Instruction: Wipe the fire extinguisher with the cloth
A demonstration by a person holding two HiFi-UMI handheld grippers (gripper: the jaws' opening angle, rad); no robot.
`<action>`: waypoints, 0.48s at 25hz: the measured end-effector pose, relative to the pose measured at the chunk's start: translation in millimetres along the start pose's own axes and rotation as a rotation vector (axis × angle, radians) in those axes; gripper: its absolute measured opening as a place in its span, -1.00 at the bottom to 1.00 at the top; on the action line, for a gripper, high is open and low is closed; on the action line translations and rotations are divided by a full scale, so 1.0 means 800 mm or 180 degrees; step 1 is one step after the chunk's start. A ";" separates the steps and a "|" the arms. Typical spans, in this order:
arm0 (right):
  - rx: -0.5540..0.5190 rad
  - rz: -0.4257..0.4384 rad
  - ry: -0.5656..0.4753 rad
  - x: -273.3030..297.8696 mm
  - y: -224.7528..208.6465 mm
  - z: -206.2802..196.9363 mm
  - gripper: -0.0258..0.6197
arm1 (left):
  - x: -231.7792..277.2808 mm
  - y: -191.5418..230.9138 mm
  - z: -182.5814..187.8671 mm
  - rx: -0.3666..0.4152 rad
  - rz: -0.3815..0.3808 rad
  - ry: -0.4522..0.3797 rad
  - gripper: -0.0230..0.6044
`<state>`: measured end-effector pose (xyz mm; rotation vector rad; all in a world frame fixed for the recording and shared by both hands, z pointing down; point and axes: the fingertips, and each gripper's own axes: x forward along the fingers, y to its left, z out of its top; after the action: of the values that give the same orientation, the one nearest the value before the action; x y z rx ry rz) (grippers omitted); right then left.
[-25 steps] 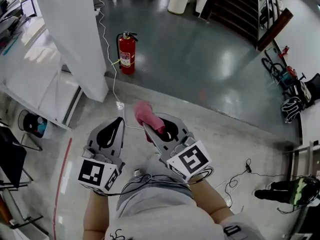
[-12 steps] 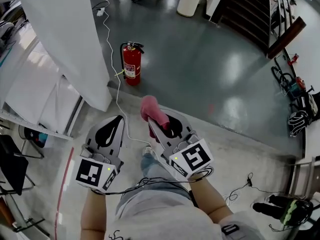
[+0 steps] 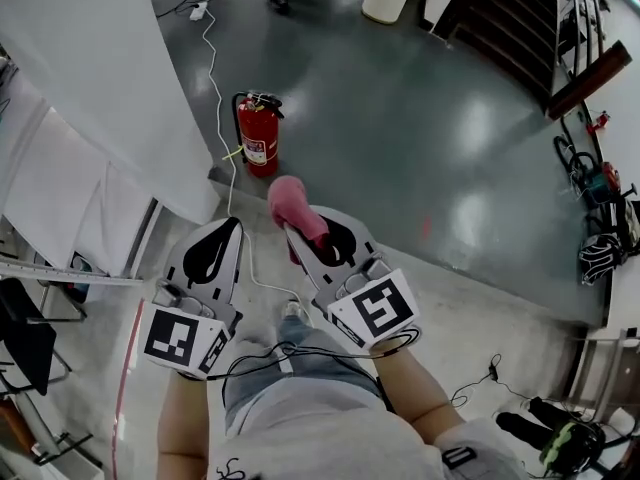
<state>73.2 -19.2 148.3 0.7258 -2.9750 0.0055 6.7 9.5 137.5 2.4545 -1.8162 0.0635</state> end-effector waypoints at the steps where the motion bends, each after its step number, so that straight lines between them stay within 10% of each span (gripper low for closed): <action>1: 0.0014 -0.0008 0.0007 0.005 -0.004 -0.002 -0.65 | 0.006 0.003 -0.001 -0.0010 -0.0012 0.0014 -0.90; 12: 0.0022 -0.0404 0.0055 0.068 -0.026 -0.012 -0.65 | 0.048 0.065 -0.006 -0.0020 -0.0398 0.0048 -0.90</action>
<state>35.0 -62.4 161.8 0.9091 -2.9083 0.0145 -31.4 -41.6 148.2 2.5495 -1.6501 0.0674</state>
